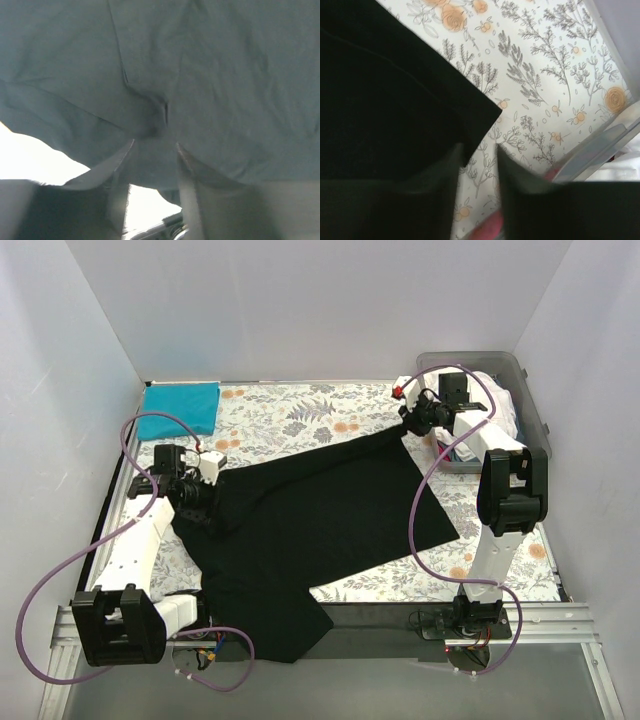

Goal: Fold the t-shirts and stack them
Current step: Fold the tshirt

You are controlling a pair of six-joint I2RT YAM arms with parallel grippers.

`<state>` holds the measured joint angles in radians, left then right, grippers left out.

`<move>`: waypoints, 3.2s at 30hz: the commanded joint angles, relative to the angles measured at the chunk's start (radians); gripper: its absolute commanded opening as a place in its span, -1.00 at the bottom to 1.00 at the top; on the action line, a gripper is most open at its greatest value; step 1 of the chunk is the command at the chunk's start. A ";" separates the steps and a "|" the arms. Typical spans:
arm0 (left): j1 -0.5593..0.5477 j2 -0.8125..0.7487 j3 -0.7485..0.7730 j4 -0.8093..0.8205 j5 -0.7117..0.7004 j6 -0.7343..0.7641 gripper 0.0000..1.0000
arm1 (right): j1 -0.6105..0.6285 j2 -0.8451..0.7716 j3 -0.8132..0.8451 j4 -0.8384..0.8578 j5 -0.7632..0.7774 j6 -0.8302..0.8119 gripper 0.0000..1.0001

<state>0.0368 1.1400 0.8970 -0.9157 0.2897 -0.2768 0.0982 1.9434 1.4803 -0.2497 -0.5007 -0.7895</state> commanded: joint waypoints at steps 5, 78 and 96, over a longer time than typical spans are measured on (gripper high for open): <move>0.038 0.006 0.094 -0.086 0.106 0.008 0.03 | -0.011 -0.087 0.047 -0.212 -0.053 -0.102 0.63; 0.006 0.966 0.810 0.095 0.189 -0.117 0.04 | 0.136 0.092 0.173 -0.586 0.126 0.119 -0.23; -0.003 1.046 0.816 0.153 0.085 -0.111 0.04 | 0.132 0.106 0.167 -0.600 0.122 0.116 -0.25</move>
<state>0.0326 2.1876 1.7000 -0.7746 0.3878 -0.4061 0.2352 2.0548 1.6402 -0.8230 -0.3637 -0.6590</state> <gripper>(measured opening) 0.519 0.375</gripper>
